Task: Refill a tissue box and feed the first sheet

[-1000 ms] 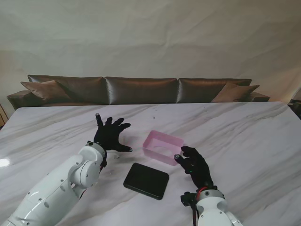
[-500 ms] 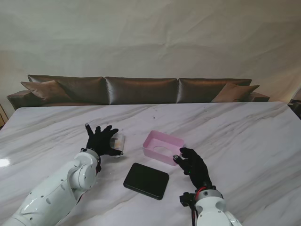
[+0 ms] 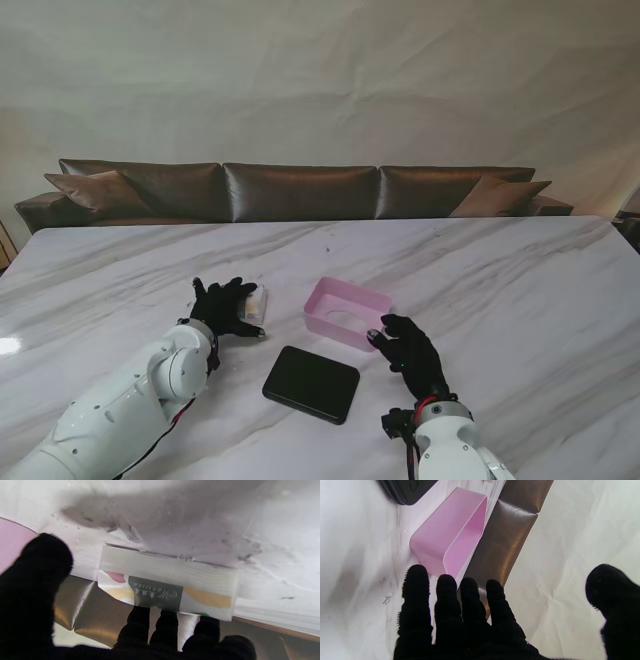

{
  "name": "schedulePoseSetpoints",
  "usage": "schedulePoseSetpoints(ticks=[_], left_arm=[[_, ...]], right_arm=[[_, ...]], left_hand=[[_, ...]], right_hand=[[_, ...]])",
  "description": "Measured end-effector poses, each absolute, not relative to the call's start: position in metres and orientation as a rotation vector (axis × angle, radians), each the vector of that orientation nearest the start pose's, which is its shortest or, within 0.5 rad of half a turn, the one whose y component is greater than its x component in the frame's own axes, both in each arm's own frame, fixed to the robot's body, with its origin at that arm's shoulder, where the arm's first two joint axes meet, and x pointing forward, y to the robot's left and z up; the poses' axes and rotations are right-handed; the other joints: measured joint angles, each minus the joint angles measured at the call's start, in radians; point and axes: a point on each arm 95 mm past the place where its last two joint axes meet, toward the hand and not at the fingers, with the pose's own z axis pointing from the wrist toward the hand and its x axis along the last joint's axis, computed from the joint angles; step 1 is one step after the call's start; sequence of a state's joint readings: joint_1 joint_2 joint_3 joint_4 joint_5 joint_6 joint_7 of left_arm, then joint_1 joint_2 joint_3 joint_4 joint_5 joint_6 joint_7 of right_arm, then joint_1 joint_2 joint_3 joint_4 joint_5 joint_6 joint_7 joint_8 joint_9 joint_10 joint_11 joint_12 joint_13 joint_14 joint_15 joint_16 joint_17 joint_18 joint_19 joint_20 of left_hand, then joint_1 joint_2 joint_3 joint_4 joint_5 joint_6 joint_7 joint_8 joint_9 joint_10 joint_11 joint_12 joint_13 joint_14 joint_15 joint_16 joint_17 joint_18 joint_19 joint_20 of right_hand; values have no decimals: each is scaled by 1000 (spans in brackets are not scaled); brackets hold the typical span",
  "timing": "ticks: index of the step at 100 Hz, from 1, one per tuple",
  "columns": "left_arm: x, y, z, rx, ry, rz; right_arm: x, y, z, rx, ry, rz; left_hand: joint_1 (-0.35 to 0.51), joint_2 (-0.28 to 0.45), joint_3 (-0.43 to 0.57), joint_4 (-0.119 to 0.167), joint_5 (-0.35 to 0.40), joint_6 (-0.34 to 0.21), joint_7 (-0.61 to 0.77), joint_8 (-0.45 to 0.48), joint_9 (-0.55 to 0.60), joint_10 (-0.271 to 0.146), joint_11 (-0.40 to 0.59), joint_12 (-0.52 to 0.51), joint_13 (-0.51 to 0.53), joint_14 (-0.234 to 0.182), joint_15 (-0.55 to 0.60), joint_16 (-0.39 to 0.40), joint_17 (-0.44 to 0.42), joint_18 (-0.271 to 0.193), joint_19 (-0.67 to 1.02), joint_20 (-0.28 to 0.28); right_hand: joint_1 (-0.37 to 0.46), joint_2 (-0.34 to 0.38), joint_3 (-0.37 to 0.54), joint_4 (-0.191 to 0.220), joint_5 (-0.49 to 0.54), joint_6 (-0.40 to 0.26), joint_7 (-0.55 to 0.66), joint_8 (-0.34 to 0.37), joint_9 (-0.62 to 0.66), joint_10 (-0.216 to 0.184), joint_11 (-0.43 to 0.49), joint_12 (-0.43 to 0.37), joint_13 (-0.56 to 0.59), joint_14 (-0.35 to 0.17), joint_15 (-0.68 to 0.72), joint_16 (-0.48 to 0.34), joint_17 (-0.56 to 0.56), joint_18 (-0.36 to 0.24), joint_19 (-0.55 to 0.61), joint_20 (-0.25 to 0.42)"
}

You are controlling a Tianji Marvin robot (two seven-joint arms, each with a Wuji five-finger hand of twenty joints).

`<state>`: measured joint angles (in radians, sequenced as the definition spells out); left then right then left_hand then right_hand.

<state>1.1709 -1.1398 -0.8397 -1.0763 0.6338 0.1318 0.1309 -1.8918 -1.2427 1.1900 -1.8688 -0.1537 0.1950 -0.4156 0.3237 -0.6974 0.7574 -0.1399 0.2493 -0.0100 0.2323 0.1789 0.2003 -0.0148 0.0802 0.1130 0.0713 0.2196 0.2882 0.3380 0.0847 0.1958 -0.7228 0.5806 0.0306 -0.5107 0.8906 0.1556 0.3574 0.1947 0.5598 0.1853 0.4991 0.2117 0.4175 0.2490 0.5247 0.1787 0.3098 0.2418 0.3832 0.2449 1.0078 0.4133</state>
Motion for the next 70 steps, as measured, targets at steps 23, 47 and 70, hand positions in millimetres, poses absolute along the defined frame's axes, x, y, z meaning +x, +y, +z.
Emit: schedulePoseSetpoints(ticks=[23,47,70], left_arm=[[479,-6,-399,-1559,1496,-1292],[483,-5,-400,-1556,1455,-1294],[483,-6,-405,-1512,1335,-1337]], right_arm=[[303,44,-337,-2578,-548,-2196],[303,44,-337,-2581,-548,-2193],[303,46,-337,-2583,-548,-2189]], left_hand=[[166,-11,102,80,-79,8,155,61,0,23,17,50,22,-3,53,150,174,-143,0,120],[273,10,179,181,-79,-101,192,244,0,-10,85,498,32,-102,248,405,420,-257,-75,83],[395,-14,216,166,-77,-172,560,439,1,-74,613,610,384,-265,640,753,895,-363,-190,12]], right_hand=[[2,0,0,0,0,-1,0,4,18,0,-1,0,1,0,0,0,1,0,0,0],[24,0,-5,0,0,-4,0,6,19,0,-1,0,1,-1,0,0,1,-1,0,0],[29,0,-5,0,1,-9,0,10,19,-1,0,0,13,-2,0,0,2,-1,0,0]])
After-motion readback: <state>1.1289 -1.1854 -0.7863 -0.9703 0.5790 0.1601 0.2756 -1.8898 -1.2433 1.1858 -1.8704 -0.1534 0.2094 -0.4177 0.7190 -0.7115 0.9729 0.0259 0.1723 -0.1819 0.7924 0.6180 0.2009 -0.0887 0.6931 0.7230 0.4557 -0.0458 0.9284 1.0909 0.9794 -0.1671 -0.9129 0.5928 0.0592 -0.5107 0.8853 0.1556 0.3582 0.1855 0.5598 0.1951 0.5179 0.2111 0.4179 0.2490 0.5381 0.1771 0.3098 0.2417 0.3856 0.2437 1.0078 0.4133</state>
